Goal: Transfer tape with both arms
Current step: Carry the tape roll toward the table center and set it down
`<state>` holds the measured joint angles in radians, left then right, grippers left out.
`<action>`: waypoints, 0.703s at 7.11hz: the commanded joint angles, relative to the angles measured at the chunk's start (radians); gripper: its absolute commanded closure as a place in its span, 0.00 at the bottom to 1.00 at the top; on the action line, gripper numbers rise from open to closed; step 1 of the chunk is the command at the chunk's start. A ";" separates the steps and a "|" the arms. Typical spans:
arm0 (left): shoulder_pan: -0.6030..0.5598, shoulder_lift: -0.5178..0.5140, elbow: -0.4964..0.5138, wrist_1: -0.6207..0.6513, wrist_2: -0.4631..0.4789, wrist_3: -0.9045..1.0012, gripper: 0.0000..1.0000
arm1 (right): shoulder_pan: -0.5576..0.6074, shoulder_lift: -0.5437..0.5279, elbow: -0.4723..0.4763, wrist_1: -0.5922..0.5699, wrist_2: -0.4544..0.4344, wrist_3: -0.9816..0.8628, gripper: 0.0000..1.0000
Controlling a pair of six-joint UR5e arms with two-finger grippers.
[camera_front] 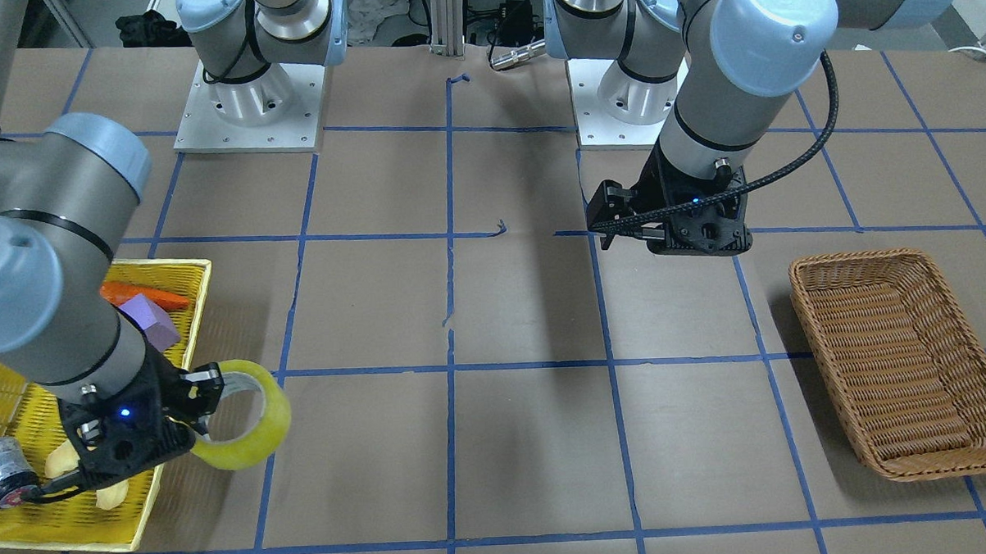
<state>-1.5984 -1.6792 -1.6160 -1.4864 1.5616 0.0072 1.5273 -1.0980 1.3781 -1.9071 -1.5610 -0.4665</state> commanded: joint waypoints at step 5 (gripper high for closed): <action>0.009 -0.002 -0.001 -0.002 0.000 0.027 0.00 | 0.253 0.276 -0.252 -0.019 0.029 0.515 1.00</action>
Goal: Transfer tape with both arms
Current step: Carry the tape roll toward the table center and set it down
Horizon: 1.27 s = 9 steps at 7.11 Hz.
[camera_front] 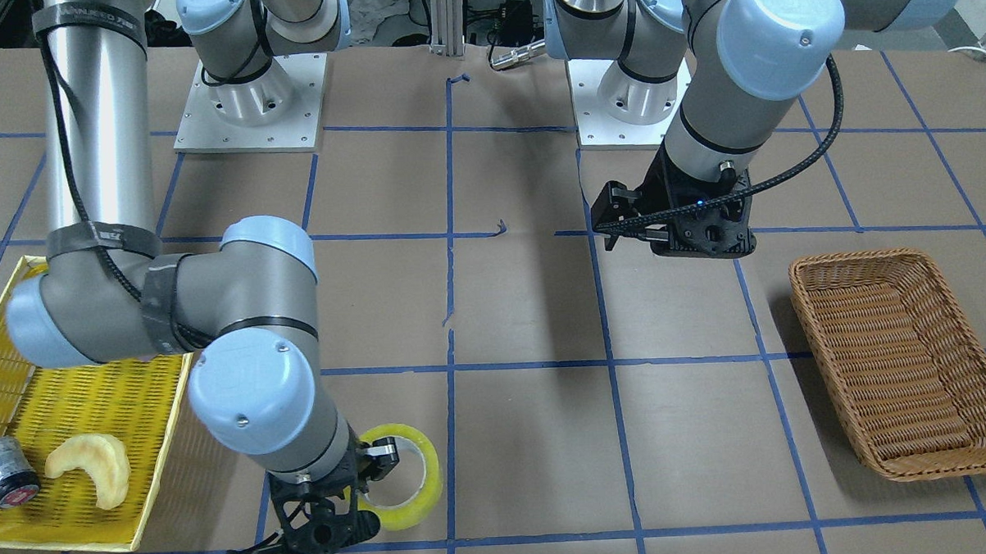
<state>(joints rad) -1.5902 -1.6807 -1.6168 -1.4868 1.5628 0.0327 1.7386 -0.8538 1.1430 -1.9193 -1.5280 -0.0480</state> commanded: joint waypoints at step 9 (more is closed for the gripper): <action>0.001 -0.001 -0.002 -0.001 -0.001 0.001 0.00 | 0.079 0.116 -0.092 -0.026 -0.008 0.191 0.00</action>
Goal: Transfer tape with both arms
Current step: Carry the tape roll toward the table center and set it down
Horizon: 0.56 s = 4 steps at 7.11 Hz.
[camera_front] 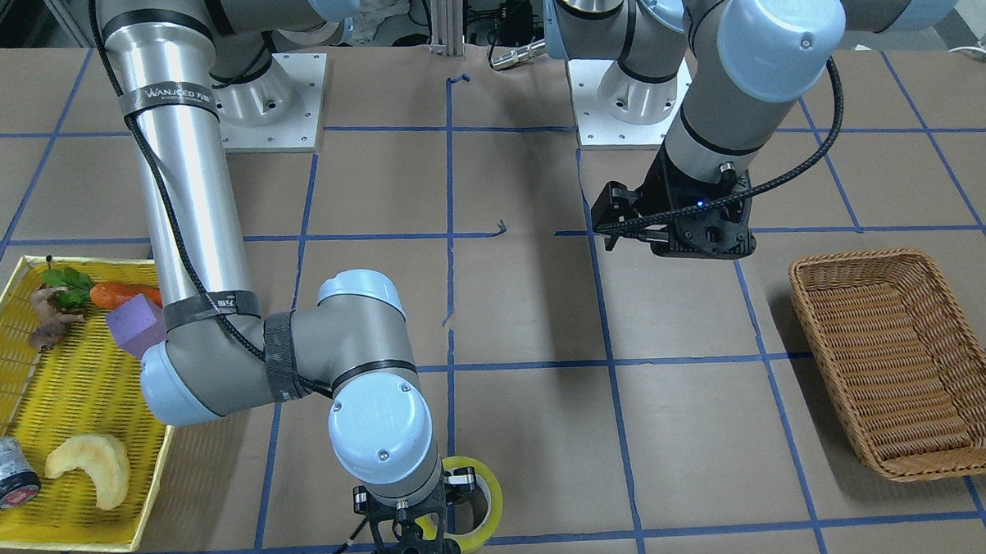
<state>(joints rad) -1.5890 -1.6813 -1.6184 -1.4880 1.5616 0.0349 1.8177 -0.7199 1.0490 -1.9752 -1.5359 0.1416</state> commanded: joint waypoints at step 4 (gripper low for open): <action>-0.009 -0.058 0.015 0.246 -0.008 -0.007 0.00 | -0.053 -0.331 0.171 0.241 -0.024 -0.055 0.00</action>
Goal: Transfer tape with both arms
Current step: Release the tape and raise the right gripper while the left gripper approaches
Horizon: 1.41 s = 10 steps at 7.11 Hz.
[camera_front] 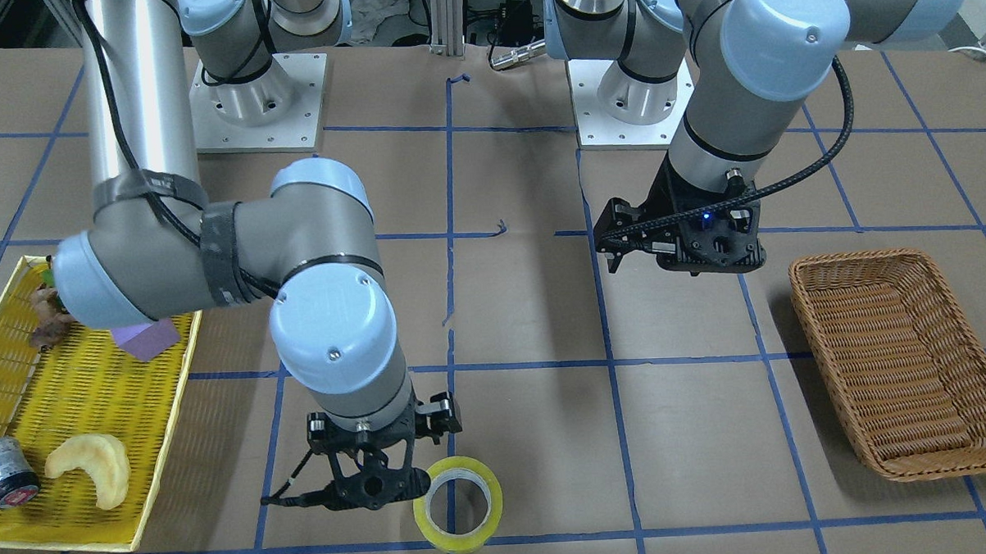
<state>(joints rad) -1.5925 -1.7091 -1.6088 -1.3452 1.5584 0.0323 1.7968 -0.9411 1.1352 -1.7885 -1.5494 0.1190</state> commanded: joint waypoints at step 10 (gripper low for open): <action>-0.118 -0.542 0.318 0.478 -0.190 -0.107 0.02 | -0.178 -0.587 0.330 0.216 -0.005 -0.122 0.00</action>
<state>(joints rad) -1.7081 -2.1966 -1.3209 -0.8948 1.3686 -0.0746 1.6236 -1.5299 1.4810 -1.6023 -1.5584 0.0006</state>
